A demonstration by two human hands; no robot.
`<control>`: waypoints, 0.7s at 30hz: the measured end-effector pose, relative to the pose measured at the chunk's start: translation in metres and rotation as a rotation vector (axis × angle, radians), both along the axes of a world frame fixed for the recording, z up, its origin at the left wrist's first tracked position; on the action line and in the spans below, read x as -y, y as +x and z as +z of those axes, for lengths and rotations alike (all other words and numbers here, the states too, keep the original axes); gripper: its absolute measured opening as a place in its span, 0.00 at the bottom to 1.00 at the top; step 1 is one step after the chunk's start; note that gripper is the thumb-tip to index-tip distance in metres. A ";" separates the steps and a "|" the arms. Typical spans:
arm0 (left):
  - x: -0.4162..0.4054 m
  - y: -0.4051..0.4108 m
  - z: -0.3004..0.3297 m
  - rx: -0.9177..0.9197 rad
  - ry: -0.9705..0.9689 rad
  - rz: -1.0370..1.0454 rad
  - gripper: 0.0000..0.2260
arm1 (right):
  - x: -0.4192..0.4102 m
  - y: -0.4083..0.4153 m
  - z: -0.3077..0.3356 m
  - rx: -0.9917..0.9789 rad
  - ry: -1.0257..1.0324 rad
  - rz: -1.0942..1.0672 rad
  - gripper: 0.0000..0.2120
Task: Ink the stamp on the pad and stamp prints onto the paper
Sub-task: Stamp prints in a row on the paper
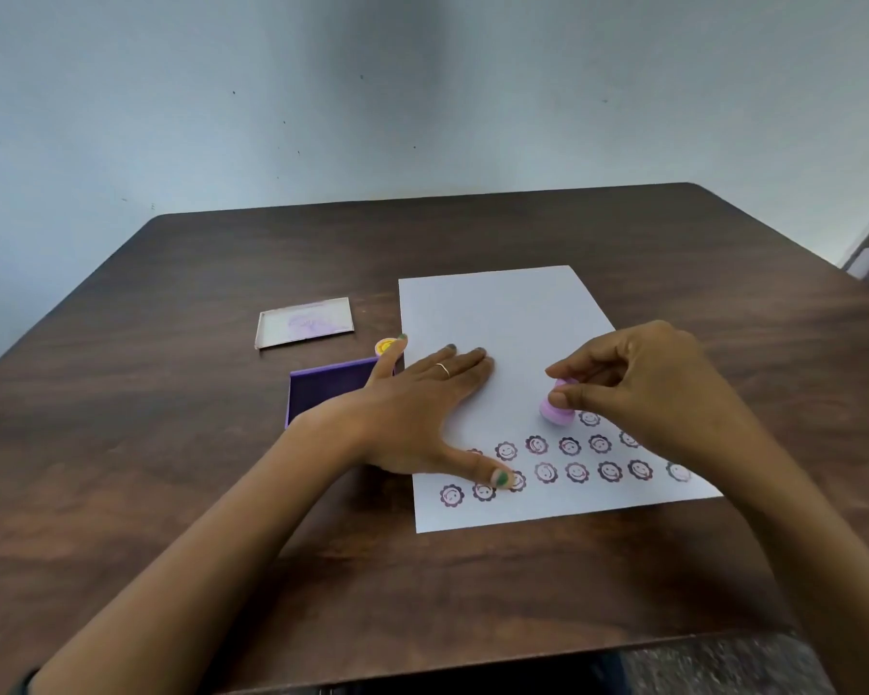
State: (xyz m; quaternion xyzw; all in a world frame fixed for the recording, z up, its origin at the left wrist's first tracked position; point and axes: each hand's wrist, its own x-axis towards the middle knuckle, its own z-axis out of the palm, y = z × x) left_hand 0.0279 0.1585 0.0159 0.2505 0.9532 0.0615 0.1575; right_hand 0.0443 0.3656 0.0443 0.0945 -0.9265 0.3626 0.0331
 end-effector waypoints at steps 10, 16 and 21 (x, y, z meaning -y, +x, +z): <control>0.001 0.000 0.000 0.009 0.013 0.000 0.47 | 0.002 0.006 -0.003 -0.046 0.056 -0.009 0.12; 0.000 -0.001 0.000 0.012 0.010 0.001 0.47 | 0.005 0.006 -0.007 -0.086 0.089 -0.003 0.11; 0.001 -0.001 0.000 0.011 0.016 0.003 0.47 | 0.007 0.009 -0.007 -0.112 0.108 0.007 0.12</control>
